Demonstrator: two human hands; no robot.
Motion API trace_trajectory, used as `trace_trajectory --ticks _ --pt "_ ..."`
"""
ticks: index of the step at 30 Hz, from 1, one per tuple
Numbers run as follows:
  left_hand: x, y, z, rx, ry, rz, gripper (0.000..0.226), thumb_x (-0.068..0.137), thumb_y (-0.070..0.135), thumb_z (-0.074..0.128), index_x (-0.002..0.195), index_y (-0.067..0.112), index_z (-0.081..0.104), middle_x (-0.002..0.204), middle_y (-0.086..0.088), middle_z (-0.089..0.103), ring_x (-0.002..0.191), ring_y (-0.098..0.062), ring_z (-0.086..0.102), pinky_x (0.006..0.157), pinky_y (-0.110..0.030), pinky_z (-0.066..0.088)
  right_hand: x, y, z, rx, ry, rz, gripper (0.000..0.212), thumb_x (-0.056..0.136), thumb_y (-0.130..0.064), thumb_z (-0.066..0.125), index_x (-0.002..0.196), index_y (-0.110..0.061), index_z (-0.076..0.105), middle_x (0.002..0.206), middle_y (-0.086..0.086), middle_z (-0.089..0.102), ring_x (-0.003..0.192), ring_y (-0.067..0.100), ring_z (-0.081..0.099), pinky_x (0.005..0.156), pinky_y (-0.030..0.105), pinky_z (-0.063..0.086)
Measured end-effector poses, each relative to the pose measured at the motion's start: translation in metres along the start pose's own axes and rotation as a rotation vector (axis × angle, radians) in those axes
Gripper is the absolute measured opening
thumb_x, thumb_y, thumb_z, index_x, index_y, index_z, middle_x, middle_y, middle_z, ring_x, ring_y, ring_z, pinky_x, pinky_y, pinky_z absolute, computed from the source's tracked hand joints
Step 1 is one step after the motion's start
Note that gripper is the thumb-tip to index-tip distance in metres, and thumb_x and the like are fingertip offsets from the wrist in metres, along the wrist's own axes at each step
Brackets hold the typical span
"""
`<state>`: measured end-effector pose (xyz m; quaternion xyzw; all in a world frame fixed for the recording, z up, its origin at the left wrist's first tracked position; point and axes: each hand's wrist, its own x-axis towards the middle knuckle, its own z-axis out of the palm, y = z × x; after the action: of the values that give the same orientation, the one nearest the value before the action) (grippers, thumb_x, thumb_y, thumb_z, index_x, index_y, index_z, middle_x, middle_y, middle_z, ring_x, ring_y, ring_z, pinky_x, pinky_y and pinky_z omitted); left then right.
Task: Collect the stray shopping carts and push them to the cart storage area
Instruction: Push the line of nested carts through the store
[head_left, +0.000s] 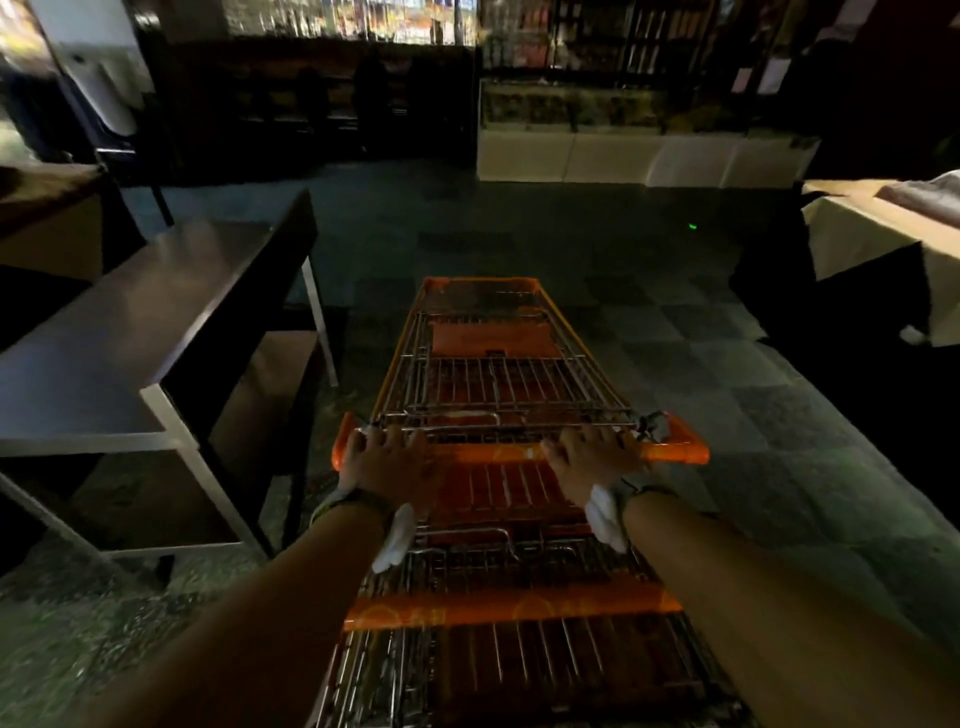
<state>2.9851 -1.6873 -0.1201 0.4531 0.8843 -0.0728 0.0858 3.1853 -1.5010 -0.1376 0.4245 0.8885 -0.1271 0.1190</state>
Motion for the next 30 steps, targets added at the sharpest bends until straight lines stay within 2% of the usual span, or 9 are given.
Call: trace_trajectory --ticks 2,3,6,10,13,16,22,26,30 --pt "0.048 0.012 -0.008 0.007 0.023 0.007 0.073 0.099 0.068 0.022 0.159 0.026 0.02 0.166 -0.01 0.021 0.151 -0.038 0.02 0.122 -0.054 0.018 0.046 0.015 -0.026 -0.062 0.002 -0.027 0.055 0.106 -0.053 0.019 0.156 -0.032 0.019 0.152 0.014 0.03 0.136 0.041 0.029 0.112 0.058 0.025" --pt "0.053 0.013 -0.01 0.021 0.024 0.016 0.073 0.099 0.067 0.022 0.159 0.026 0.02 0.166 -0.01 0.021 0.151 -0.038 0.021 0.122 -0.054 0.018 0.054 0.015 -0.033 -0.002 0.017 -0.002 0.055 0.105 -0.055 0.019 0.154 -0.031 0.023 0.151 0.012 0.032 0.136 0.04 0.03 0.113 0.058 0.025" --pt "0.113 0.023 -0.02 0.031 0.045 0.012 0.072 0.099 0.067 0.024 0.159 0.027 0.02 0.166 -0.01 0.022 0.151 -0.038 0.022 0.122 -0.055 0.019 0.11 0.025 -0.05 -0.095 -0.017 -0.048 0.06 0.104 -0.058 0.016 0.155 -0.029 0.021 0.154 0.012 0.029 0.14 0.04 0.028 0.115 0.059 0.023" --pt "0.207 0.036 -0.04 0.023 0.05 -0.016 0.072 0.099 0.067 0.025 0.159 0.028 0.02 0.166 -0.01 0.022 0.151 -0.039 0.021 0.122 -0.056 0.018 0.203 0.039 -0.091 -0.081 -0.021 -0.056 0.062 0.103 -0.061 0.016 0.148 -0.021 0.033 0.15 0.013 0.036 0.138 0.037 0.033 0.115 0.054 0.025" --pt "0.242 0.037 -0.047 0.016 0.036 -0.024 0.073 0.099 0.067 0.03 0.159 0.028 0.018 0.167 -0.01 0.018 0.152 -0.039 0.017 0.123 -0.056 0.015 0.233 0.043 -0.104 -0.093 -0.027 -0.093 0.062 0.104 -0.059 0.017 0.15 -0.021 0.03 0.152 0.013 0.033 0.139 0.038 0.031 0.116 0.055 0.024" --pt "0.315 0.048 -0.063 0.03 0.033 -0.041 0.071 0.1 0.063 0.034 0.159 0.027 0.018 0.165 -0.011 0.021 0.152 -0.038 0.019 0.123 -0.055 0.016 0.31 0.055 -0.125 -0.128 -0.046 -0.078 0.063 0.103 -0.06 0.017 0.157 -0.026 0.021 0.155 0.013 0.029 0.14 0.04 0.028 0.115 0.057 0.025" --pt "0.422 0.046 -0.086 0.028 0.014 -0.047 0.073 0.098 0.065 0.038 0.159 0.03 0.018 0.166 -0.009 0.02 0.152 -0.036 0.019 0.123 -0.054 0.017 0.409 0.057 -0.164 -0.128 -0.008 -0.1 0.059 0.105 -0.058 0.018 0.148 -0.021 0.033 0.149 0.015 0.035 0.137 0.037 0.033 0.113 0.053 0.024" --pt "0.493 0.045 -0.101 0.022 0.024 -0.067 0.071 0.099 0.065 0.036 0.159 0.031 0.019 0.166 -0.008 0.02 0.152 -0.036 0.019 0.124 -0.053 0.017 0.48 0.06 -0.186 -0.161 0.012 -0.127 0.057 0.104 -0.057 0.016 0.147 -0.025 0.036 0.146 0.013 0.037 0.134 0.037 0.034 0.111 0.053 0.025" --pt "0.578 0.039 -0.121 0.005 0.034 -0.085 0.07 0.099 0.065 0.033 0.158 0.031 0.02 0.167 -0.009 0.019 0.154 -0.036 0.015 0.125 -0.053 0.011 0.572 0.055 -0.212 -0.199 0.003 -0.16 0.069 0.094 -0.059 0.004 0.15 -0.031 0.032 0.147 0.012 0.036 0.131 0.038 0.034 0.107 0.055 0.027"
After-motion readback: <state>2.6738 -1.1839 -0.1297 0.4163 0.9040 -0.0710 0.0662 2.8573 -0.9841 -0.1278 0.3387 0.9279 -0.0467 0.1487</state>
